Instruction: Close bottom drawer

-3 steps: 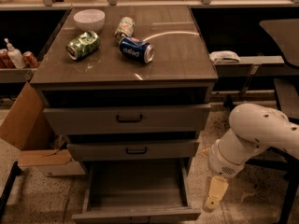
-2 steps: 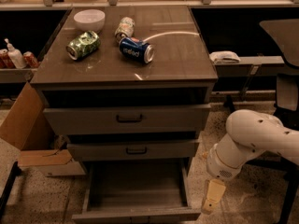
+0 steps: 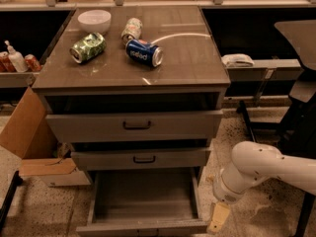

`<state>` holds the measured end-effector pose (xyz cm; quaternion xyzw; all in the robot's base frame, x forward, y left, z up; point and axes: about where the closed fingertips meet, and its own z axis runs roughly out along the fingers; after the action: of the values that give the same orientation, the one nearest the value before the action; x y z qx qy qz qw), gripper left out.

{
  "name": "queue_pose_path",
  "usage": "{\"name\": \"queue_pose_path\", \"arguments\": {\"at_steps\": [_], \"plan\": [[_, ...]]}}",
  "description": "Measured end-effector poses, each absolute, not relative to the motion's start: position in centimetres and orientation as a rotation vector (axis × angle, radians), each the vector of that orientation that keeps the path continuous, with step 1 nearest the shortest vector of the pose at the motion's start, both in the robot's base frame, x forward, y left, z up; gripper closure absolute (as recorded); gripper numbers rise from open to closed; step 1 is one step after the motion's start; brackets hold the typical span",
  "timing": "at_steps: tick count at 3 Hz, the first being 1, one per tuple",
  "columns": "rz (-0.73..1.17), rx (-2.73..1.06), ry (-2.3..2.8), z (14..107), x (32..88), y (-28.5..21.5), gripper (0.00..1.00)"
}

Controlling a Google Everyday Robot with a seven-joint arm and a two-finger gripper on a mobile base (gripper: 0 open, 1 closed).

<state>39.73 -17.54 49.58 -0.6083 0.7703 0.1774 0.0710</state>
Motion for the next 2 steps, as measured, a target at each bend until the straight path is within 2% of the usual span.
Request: {"name": "queue_pose_path", "arguments": {"at_steps": [1,2], "plan": [[0.642,-1.801,2.271,44.92,39.58,-16.73,0.00],[0.642,-1.801,2.271,44.93,39.59,-16.73,0.00]]}}
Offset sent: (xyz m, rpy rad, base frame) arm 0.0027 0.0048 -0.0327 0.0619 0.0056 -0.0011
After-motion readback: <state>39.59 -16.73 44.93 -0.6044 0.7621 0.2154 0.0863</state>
